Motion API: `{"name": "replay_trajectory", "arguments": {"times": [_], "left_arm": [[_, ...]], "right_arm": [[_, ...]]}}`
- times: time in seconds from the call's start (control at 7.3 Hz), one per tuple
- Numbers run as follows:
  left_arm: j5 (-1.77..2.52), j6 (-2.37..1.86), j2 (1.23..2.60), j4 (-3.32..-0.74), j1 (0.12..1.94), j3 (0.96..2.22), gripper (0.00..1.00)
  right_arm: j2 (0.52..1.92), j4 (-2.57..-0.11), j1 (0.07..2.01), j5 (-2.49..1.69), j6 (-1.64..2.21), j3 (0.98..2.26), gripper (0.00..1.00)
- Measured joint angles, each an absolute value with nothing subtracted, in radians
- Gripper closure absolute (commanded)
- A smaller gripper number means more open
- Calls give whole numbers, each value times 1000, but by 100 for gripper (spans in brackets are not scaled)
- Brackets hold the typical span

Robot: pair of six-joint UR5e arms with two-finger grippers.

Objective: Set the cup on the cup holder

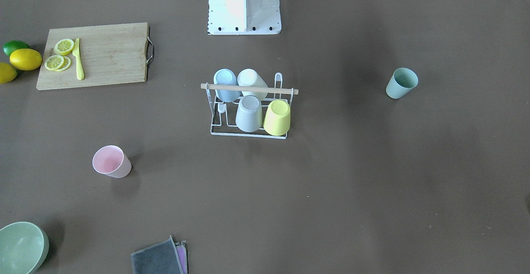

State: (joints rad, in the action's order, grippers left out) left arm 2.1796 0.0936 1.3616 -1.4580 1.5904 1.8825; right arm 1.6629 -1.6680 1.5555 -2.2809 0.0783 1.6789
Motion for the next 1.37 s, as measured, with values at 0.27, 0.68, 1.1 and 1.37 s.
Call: {"name": "replay_trajectory", "arguments": {"times": [0.27, 0.68, 1.1, 1.37], "left_arm": [[2181, 92, 1360, -1452, 1591, 1885, 2], [2189, 95, 1361, -1451, 1588, 1886, 2], [2189, 97, 1390, -1410, 1588, 1872, 2], [2209, 99, 1521, -1314, 1587, 1813, 2]], "right_arm": [[1663, -1668, 1555, -2281, 78, 1678, 0], [1663, -1668, 1555, -2281, 79, 1679, 0], [1661, -1668, 1555, -2281, 78, 1679, 0], [1653, -1668, 1555, -2280, 78, 1681, 0]]}}
